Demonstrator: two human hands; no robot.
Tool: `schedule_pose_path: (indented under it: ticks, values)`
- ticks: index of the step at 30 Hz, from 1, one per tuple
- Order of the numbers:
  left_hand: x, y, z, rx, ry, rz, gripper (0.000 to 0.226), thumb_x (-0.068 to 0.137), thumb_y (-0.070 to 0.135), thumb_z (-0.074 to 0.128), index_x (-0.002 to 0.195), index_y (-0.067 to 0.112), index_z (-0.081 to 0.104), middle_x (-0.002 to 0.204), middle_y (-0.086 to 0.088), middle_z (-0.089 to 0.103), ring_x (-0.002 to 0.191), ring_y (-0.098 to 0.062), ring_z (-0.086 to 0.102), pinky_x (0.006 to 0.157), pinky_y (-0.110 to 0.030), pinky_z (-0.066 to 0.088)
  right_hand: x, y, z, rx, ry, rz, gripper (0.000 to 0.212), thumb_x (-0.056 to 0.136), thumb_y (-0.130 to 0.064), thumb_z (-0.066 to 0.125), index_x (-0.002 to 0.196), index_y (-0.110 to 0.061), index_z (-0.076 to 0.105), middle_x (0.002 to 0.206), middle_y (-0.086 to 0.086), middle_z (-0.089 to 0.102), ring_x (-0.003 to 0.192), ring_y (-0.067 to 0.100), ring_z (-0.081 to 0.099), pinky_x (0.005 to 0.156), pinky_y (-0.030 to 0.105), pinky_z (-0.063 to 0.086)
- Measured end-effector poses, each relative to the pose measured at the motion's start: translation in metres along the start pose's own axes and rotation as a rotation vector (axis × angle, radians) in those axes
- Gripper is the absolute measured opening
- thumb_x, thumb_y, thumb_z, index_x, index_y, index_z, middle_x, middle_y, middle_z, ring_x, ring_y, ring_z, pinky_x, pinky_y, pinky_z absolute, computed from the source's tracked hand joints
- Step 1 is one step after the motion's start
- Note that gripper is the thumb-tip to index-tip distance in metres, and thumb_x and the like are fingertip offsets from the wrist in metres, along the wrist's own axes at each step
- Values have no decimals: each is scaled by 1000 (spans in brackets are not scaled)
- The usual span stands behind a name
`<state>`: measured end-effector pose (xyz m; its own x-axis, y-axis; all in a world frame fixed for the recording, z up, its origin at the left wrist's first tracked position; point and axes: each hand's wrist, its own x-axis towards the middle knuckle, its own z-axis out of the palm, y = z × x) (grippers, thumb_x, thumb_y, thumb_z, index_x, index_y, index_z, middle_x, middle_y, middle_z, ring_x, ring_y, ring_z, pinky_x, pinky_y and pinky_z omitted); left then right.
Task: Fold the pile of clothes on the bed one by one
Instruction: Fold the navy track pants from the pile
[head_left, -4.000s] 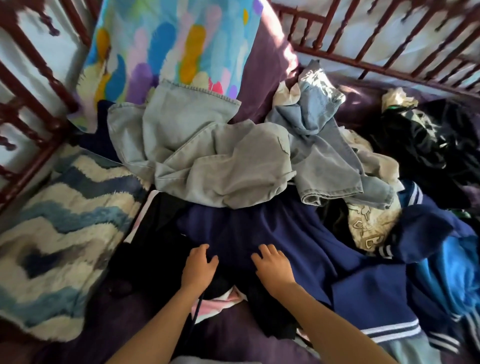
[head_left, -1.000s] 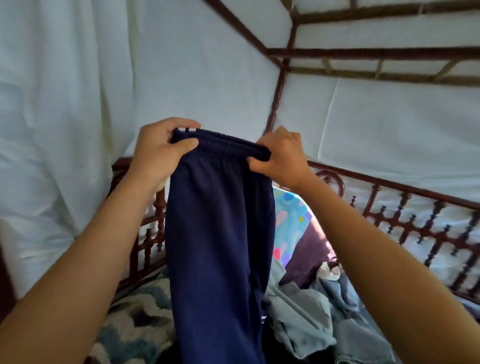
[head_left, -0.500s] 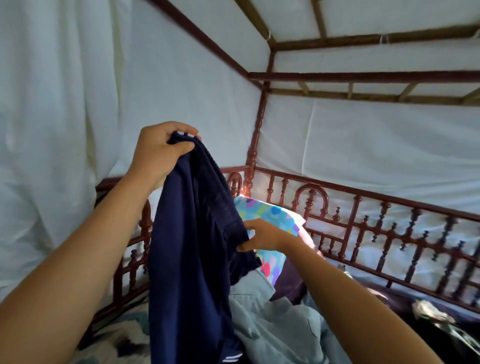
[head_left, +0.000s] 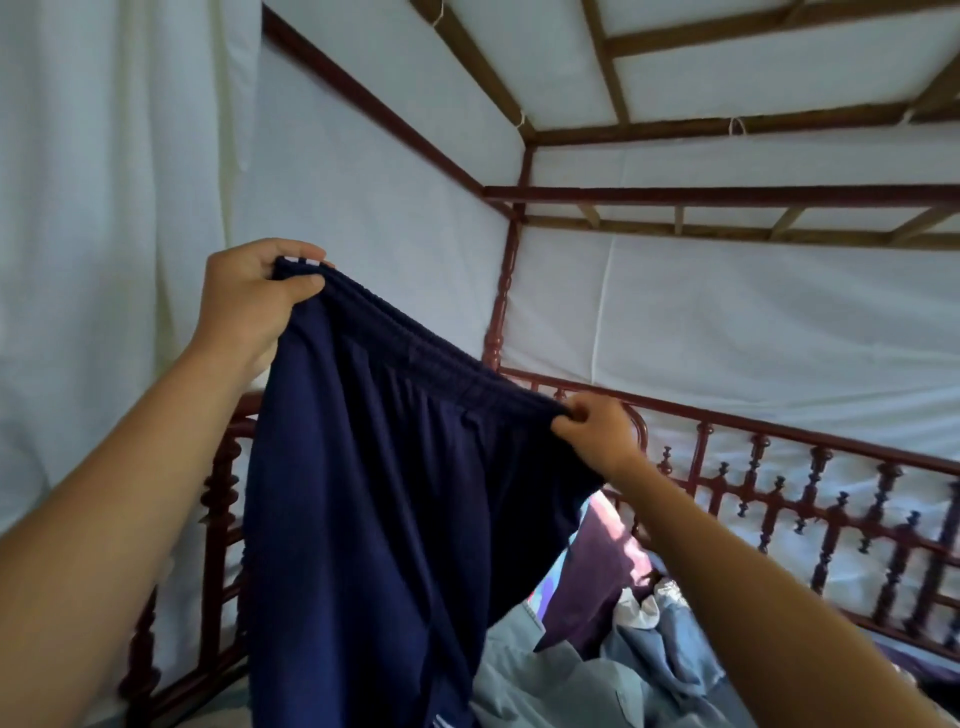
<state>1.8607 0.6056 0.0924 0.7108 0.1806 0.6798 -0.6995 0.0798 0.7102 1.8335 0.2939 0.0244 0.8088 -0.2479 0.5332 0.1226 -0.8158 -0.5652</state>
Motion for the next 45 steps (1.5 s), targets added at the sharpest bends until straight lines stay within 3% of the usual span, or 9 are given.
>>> schedule_pose_path:
  ticks: [5,8,14,20,26,29,34,41,45]
  values:
    - [19,32,34,-30,-26,94,28,83,-9,59,89,18,65,80,4,61,69,-1,59,71,-13,53,37,-38,-109,-216,323,-96,10,82,-14,60,86,-6,64,77,7,55,75,21,48,65,24,31]
    - [29,56,61,-108,-35,137,33,84,-8,58,80,24,63,79,5,60,65,3,60,69,-13,52,45,-64,-167,-289,529,-116,16,82,-16,57,89,-3,64,84,16,61,81,29,55,65,27,32]
    - [41,103,106,-238,-57,237,34,83,-8,55,80,26,60,84,6,59,75,-1,59,81,-21,53,33,-115,-257,-424,898,-147,33,87,-21,46,114,-6,55,117,17,59,107,34,53,79,36,39]
    - [33,130,142,-330,-46,286,27,84,-5,57,90,21,61,90,5,60,86,-7,61,78,-17,53,18,-135,-302,-566,1055,-107,32,92,-20,39,121,-9,49,132,14,46,109,36,51,83,40,38]
    - [4,97,154,-221,-81,195,27,83,-5,60,95,19,64,86,5,62,79,-3,60,78,-18,53,10,-70,-271,-674,790,-1,28,97,-15,34,121,-10,46,127,21,44,102,43,52,73,40,32]
    - [-14,62,152,-101,-105,126,30,82,-5,61,101,18,65,93,-1,63,81,-6,59,78,-17,52,9,-23,-238,-694,595,36,25,98,-17,32,118,-13,47,117,20,55,97,39,54,70,36,31]
    - [-38,1,136,133,-171,29,30,81,-3,65,107,11,68,99,1,63,95,-13,59,92,-27,48,7,37,-172,-669,304,128,23,98,-19,33,115,-20,49,107,18,61,81,29,48,67,33,31]
    - [-66,-86,104,339,-220,-120,30,79,-5,64,105,10,69,99,3,63,93,-12,58,86,-22,43,2,85,-67,-758,4,175,35,96,-16,38,128,-25,49,120,18,55,115,35,45,86,38,37]
    - [-84,-144,83,459,-254,-225,29,80,-2,66,107,7,68,107,-8,66,98,-21,60,91,-30,46,-5,116,-1,-730,-105,209,31,95,-15,35,121,-21,50,116,18,58,106,35,54,73,35,36]
